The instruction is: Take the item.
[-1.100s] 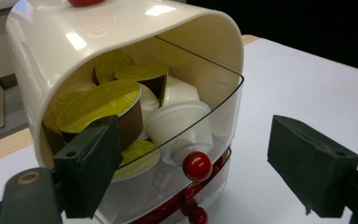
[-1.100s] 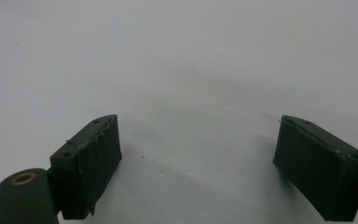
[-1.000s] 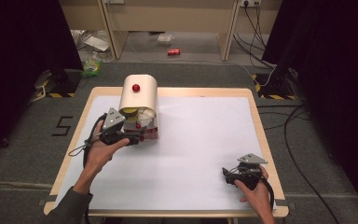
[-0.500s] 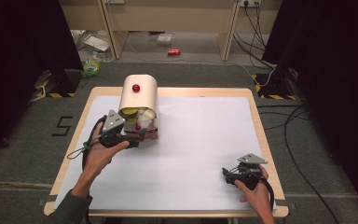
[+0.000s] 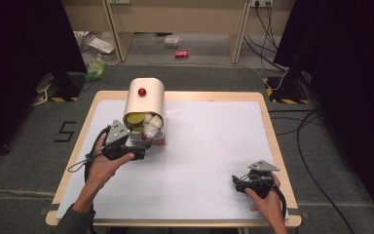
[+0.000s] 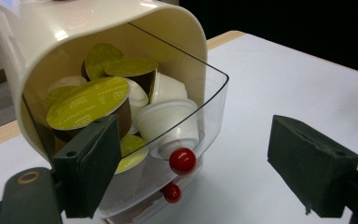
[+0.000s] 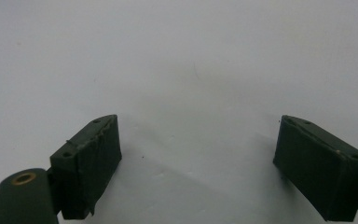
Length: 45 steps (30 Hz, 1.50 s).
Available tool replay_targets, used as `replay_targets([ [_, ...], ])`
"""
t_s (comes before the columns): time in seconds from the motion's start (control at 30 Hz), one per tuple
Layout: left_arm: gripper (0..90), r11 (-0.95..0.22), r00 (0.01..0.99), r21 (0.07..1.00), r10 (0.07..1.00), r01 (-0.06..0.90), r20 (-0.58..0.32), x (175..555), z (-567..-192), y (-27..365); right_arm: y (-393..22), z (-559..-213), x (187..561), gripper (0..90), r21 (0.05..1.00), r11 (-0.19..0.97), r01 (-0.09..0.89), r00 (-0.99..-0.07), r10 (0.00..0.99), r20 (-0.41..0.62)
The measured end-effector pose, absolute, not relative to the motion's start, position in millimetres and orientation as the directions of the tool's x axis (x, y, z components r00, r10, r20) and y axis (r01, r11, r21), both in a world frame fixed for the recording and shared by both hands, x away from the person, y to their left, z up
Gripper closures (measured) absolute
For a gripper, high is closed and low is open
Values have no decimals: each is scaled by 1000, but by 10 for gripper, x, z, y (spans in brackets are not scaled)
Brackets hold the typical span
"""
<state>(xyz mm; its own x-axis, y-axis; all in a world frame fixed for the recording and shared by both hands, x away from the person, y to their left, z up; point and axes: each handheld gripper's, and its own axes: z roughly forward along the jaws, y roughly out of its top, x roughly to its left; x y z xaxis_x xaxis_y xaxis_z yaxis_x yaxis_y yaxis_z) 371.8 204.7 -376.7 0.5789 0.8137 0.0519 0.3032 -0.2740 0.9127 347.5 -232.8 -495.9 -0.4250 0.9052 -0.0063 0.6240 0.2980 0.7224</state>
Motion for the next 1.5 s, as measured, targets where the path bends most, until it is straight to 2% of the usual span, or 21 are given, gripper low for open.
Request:
replay_targets([
  [1.5, 170, -250, 582, 929, 812, 274, 47, 3217, -3945, 2012, -2328, -4960, 3475, 148, 723, 298, 624, -425, 905, -6],
])
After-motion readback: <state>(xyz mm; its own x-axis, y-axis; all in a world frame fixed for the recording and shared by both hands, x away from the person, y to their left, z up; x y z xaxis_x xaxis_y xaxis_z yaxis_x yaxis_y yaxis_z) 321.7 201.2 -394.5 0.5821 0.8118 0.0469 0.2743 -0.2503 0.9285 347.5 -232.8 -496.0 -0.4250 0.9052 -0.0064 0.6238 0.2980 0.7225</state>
